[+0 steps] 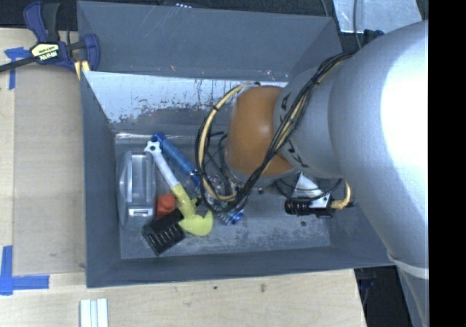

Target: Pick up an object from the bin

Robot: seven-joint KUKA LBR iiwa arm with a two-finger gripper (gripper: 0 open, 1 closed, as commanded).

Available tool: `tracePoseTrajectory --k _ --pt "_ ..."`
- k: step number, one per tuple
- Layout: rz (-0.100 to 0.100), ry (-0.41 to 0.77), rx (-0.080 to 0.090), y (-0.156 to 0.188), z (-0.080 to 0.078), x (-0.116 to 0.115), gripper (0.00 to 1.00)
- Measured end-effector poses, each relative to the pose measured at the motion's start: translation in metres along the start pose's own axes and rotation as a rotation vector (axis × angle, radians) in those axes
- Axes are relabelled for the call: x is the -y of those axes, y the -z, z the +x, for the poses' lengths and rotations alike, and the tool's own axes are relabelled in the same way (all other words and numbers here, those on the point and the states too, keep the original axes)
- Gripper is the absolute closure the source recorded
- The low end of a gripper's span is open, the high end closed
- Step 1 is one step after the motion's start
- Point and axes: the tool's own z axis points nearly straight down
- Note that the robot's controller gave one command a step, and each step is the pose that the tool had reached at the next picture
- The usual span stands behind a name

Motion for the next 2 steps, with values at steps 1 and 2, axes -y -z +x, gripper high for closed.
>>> tracePoseTrajectory --k 1,2 --pt "0.006 0.002 -0.008 0.02 0.002 0.001 1.0" --pt "0.004 0.005 -0.006 0.044 0.001 0.0 1.0"
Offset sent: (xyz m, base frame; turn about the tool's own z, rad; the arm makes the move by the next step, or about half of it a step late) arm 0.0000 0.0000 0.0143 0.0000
